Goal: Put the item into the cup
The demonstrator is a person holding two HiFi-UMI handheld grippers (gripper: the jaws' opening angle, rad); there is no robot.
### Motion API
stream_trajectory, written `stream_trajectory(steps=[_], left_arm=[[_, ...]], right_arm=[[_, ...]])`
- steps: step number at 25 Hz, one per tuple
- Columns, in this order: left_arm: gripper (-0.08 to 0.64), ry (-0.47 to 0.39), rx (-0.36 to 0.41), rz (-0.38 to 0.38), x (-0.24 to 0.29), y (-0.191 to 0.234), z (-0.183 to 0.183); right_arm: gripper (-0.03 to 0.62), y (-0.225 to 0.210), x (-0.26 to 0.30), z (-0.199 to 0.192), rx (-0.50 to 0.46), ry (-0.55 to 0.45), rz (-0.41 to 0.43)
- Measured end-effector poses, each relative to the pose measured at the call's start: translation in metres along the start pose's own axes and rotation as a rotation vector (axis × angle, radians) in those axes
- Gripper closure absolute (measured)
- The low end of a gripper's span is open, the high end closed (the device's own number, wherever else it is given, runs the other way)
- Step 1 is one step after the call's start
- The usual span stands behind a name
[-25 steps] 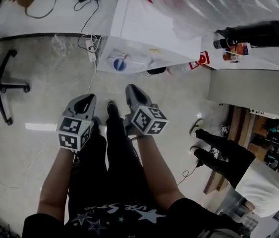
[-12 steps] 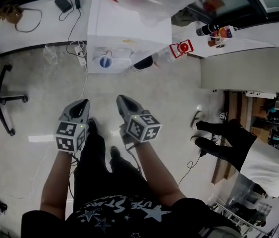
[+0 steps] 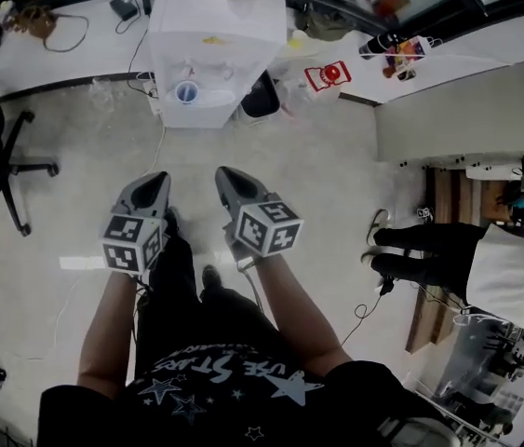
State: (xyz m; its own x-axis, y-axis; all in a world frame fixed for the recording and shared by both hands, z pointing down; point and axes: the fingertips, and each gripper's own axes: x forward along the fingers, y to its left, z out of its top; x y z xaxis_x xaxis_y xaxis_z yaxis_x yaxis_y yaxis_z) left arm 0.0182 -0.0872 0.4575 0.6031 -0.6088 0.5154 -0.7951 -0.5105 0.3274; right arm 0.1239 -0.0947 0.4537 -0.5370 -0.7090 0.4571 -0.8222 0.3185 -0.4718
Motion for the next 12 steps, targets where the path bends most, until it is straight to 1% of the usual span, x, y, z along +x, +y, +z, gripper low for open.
stream_trajectory(steps=[8, 12], left_arm=[[0.554, -0.117, 0.012, 0.027, -0.068, -0.090, -0.013], [0.554, -0.157, 0.042, 0.050, -0.104, -0.126, -0.018]], right_arm=[[0.592, 0.028, -0.108, -0.012, -0.119, -0.042, 0.036], [0.592, 0.047, -0.156, -0.025, -0.153, -0.058, 0.069]])
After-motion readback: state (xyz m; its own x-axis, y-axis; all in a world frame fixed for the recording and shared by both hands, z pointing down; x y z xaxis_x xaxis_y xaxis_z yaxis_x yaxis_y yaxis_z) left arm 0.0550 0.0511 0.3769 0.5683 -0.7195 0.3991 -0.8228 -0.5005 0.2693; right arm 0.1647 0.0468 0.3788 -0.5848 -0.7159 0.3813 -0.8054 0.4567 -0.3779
